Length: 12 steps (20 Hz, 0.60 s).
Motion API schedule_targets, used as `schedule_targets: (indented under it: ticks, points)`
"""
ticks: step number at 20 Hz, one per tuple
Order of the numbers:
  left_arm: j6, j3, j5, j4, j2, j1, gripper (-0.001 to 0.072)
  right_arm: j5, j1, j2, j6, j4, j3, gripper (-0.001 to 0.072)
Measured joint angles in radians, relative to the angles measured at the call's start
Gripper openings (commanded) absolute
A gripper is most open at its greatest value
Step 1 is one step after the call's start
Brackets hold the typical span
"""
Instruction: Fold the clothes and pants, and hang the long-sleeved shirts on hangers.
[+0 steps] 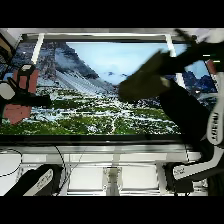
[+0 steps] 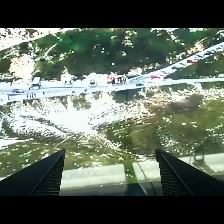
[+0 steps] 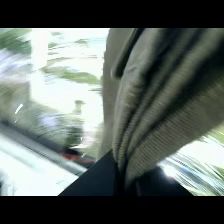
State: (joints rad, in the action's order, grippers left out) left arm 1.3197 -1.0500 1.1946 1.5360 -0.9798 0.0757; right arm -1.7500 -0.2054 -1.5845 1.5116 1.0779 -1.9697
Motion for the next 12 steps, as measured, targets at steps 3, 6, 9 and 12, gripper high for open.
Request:
schedule_targets:
  ticks: [3, 6, 9, 12]
  points:
    - [0.0, 0.0, 0.0, 0.0, 0.0, 0.0, 0.0642, -0.053, -0.194, 0.047, 0.013, 0.104, -0.006, 0.0021]
    - [0.0, 0.0, 0.0, 0.0, 0.0, 0.0, 0.0642, -0.07, -0.351, 0.066, 0.011, 0.164, 0.023, 0.0021]
    - [0.0, 0.0, 0.0, 0.0, 0.0, 0.0, 0.0642, -0.078, -0.462, 0.074, 0.0, 0.205, 0.122, 0.0021]
    - [0.0, 0.0, 0.0, 0.0, 0.0, 0.0, 0.0642, -0.066, -0.528, 0.076, -0.001, 0.278, 0.265, 0.0021]
